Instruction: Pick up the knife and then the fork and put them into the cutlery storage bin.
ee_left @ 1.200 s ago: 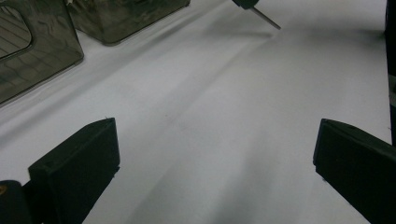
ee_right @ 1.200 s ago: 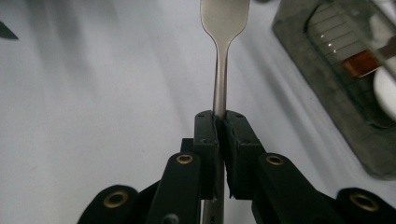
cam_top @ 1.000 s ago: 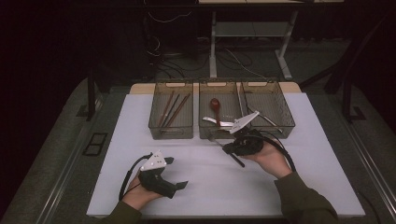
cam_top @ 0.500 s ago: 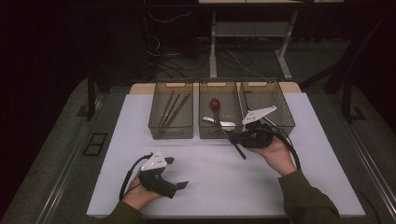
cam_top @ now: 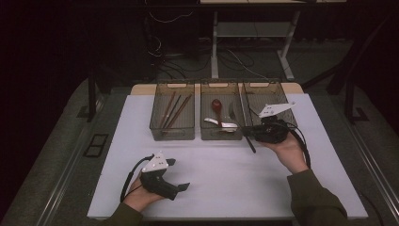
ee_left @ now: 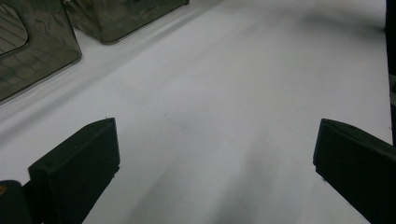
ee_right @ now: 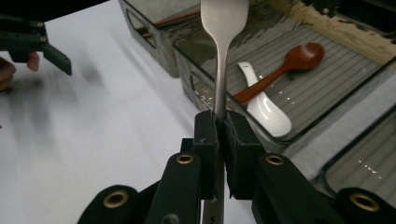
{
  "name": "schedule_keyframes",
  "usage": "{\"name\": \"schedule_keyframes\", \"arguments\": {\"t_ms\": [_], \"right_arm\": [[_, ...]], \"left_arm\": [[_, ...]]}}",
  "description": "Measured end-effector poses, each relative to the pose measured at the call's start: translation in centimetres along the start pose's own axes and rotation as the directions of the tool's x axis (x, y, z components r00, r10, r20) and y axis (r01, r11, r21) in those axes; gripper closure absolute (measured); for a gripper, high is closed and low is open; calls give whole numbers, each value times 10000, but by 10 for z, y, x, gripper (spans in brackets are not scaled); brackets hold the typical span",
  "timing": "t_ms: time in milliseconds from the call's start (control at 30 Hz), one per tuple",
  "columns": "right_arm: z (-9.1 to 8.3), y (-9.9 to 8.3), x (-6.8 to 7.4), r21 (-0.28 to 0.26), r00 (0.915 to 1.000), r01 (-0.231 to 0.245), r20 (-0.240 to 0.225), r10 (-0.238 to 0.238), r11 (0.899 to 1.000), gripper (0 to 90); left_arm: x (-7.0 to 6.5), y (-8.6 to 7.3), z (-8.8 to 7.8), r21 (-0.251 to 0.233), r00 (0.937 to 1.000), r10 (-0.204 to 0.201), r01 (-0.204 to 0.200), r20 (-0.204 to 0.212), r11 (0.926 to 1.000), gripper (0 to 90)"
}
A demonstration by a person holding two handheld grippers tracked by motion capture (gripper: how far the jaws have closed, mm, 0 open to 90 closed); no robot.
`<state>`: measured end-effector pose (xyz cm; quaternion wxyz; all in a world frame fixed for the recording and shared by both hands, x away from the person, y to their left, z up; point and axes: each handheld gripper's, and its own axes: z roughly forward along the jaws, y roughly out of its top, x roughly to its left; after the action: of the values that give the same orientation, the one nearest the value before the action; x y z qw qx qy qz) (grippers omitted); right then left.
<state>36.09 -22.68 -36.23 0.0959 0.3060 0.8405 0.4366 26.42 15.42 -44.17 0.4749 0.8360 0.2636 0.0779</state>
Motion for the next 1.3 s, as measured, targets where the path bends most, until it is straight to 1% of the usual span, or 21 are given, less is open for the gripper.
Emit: {"name": "schedule_keyframes", "arguments": {"t_ms": [300,500,700,867,1033,1300], "right_arm": [[-15,-1,-12,-547,9985,-245,474,271,9982,830],[-26,-2,-21,-961,9956,-436,785,513,9944,830],[-35,-4,-30,-1195,9919,-627,1026,752,9909,830],[-41,-3,-36,-1327,9893,-649,1210,812,9890,830],[-46,1,-44,-1506,9846,-712,1474,936,9860,830],[-55,17,-63,-1663,9732,-715,2042,1053,9835,830]], "left_arm": [[0,0,1,8,10000,-13,13,1,10000,0],[0,0,1,18,10000,-18,18,-5,10000,0],[0,0,1,19,10000,-26,26,-9,10000,0],[0,0,1,8,10000,-41,41,-10,10000,0],[0,0,1,4,10000,-58,58,-10,10000,0],[0,0,1,-13,10000,-47,47,5,10000,0]]}}
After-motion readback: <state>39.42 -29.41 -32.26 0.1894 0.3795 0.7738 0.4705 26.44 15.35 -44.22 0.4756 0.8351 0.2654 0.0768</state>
